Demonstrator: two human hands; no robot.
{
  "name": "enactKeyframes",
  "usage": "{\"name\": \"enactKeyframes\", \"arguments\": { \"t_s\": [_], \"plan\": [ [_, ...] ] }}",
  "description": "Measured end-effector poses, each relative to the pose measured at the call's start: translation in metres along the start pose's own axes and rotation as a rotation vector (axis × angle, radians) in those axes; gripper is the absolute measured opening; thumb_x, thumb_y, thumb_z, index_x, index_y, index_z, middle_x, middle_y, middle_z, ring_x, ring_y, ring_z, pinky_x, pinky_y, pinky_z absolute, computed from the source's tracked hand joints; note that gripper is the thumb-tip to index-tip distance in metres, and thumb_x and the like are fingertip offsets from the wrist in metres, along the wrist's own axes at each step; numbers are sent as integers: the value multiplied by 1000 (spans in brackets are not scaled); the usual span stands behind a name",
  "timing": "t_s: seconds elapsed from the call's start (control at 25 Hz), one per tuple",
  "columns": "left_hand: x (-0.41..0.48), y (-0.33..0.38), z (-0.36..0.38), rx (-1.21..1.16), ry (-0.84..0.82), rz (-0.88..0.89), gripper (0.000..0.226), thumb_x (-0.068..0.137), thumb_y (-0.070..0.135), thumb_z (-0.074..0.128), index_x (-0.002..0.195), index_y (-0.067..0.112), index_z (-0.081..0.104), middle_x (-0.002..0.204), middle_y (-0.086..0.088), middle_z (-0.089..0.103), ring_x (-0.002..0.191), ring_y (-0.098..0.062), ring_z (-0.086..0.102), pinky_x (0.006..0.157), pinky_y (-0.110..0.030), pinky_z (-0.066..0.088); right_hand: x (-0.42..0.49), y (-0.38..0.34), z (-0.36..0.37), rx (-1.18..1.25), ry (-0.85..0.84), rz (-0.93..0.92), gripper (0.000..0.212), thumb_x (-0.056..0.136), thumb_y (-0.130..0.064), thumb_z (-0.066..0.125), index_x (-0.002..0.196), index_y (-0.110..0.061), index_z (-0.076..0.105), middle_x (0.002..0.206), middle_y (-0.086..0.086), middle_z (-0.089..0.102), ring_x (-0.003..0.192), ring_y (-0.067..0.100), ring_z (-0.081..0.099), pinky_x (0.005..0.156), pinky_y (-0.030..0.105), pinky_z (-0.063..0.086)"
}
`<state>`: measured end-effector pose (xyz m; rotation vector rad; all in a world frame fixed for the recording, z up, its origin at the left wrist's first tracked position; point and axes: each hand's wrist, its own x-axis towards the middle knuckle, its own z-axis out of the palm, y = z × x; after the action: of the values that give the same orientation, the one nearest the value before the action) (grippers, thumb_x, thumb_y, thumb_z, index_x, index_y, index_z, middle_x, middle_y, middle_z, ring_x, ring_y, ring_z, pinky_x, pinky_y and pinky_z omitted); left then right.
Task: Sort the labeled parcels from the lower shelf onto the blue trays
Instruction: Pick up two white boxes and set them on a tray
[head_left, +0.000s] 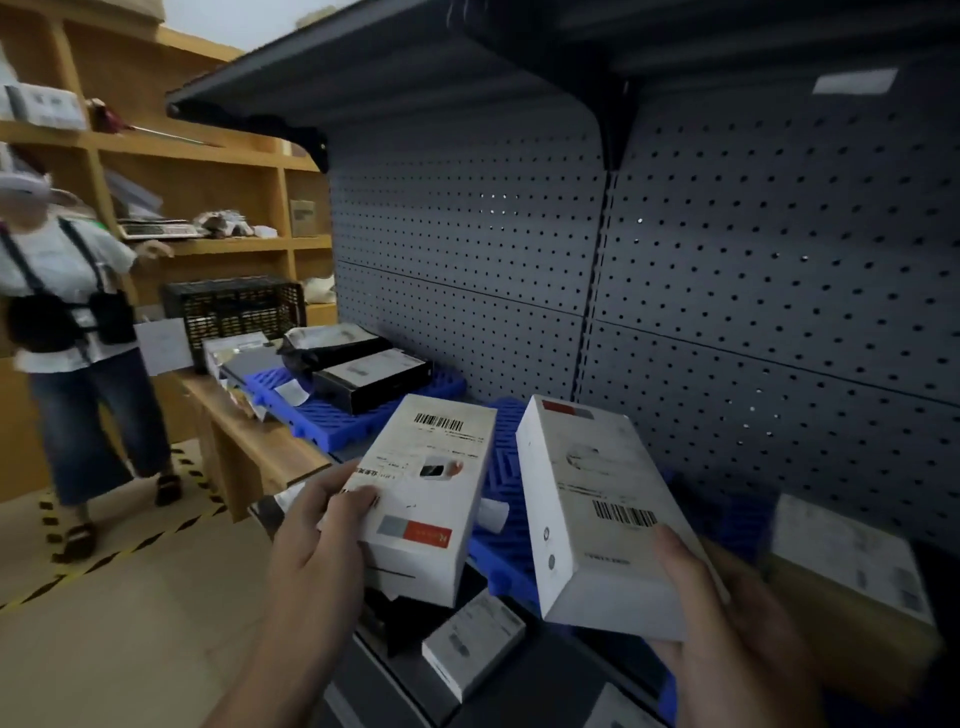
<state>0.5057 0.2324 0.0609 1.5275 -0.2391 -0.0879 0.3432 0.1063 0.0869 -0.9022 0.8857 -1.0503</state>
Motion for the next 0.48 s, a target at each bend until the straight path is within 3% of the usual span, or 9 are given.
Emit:
{"name": "enactKeyframes", "arguments": {
  "t_s": [0.12, 0.28, 0.48],
  "plan": [
    [54, -1, 17, -2, -4, -17, 17, 99, 35, 52, 96, 43, 66, 96, 8, 73, 82, -13, 71, 65, -40, 56, 50, 26, 12, -174, 11, -9, 33, 60, -36, 90, 85, -19, 77, 91, 5, 79, 91, 33, 73, 83, 53, 60],
    [120, -4, 38, 39, -154, -8, 16, 101, 37, 49, 98, 45, 62, 99, 15, 66, 70, 16, 63, 61, -25, 47, 83, 40, 48, -147, 155, -82, 32, 67, -41, 90, 88, -22, 75, 93, 1, 79, 92, 28, 73, 87, 52, 60],
    [194, -38, 67, -8, -412, -32, 16, 103, 34, 51, 114, 39, 61, 110, 14, 66, 92, -2, 65, 65, -23, 48, 104, 64, 76, -103, 389, -147, 29, 73, -32, 89, 93, -19, 74, 94, 6, 78, 88, 28, 74, 83, 45, 60]
  ]
}}
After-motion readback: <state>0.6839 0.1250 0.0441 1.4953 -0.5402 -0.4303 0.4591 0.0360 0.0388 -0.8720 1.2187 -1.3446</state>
